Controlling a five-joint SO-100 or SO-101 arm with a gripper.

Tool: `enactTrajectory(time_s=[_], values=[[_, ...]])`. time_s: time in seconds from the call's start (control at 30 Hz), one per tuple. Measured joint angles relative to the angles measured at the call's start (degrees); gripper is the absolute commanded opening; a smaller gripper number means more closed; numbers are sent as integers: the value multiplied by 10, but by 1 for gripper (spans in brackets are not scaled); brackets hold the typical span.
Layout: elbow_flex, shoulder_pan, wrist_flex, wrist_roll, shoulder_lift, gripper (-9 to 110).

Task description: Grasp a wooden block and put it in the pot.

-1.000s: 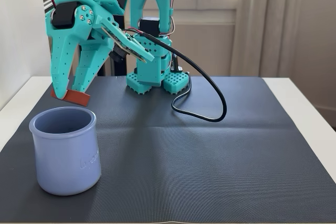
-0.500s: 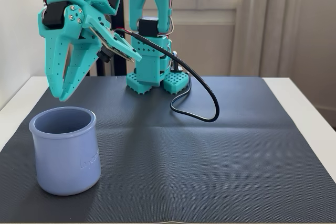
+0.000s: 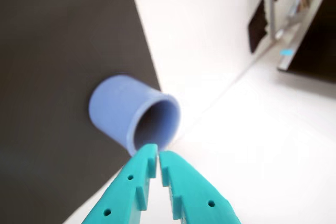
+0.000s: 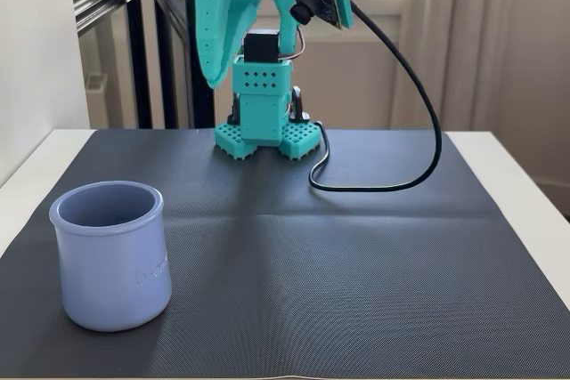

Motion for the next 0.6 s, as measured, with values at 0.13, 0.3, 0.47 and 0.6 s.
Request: enactTrajectory(time_s=[0.13,0.3,0.47,0.6], values=[[101,-40,0,-28,118,0],[225,-69,0,-56,218,0],[323,-84,-1,-95,300,0],[397,-78,-1,-100,357,0]])
